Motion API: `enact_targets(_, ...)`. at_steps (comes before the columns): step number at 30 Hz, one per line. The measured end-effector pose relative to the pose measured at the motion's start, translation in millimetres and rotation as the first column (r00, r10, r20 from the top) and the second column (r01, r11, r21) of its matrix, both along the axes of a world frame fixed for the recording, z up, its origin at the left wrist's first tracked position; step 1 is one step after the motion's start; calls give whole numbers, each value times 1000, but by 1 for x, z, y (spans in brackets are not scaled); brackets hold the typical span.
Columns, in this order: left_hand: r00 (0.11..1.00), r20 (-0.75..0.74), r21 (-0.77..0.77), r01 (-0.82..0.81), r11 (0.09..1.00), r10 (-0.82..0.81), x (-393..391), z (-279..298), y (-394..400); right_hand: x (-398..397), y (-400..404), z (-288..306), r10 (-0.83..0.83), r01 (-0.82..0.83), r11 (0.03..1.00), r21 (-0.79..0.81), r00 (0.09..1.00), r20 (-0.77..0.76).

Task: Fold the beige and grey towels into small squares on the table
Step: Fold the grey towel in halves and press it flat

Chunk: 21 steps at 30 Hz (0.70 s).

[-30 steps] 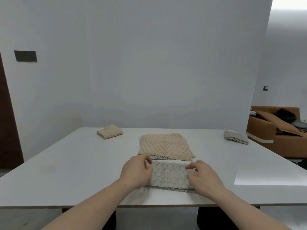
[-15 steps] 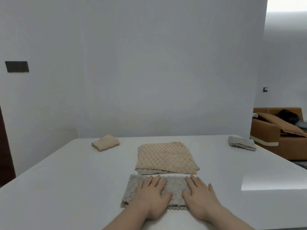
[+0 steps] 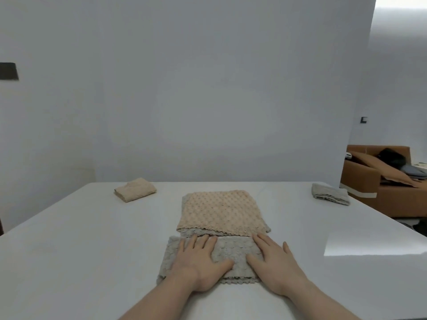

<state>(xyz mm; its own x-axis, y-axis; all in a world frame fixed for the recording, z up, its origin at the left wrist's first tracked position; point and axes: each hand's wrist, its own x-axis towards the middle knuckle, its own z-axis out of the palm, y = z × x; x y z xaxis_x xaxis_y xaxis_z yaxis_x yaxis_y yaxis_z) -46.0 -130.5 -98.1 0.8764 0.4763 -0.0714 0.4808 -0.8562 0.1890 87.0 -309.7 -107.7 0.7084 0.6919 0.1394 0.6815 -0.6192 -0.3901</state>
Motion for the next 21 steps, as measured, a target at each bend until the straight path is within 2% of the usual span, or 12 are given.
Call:
enact_targets(5,1000,31,2,-4,1000,4,-4,0,-2,0,-6,1,-101,113,973,203,993,-68)
enact_targets(9,1000,24,0,-6,1000,6,-5,0,-3,1,-3,0,-174,187,968,170,981,-88)
enact_targets(13,1000,22,4,-7,1000,7,-4,0,-2,1,-2,14,-166,241,933,266,946,-277)
enact_targets(18,1000,11,-6,-18,1000,18,-3,2,-3,0,-3,13,-206,260,932,252,953,-221)
enact_targets(21,1000,4,0,-30,1000,30,-1,2,-4,2,-3,13,-235,306,914,266,934,-268)
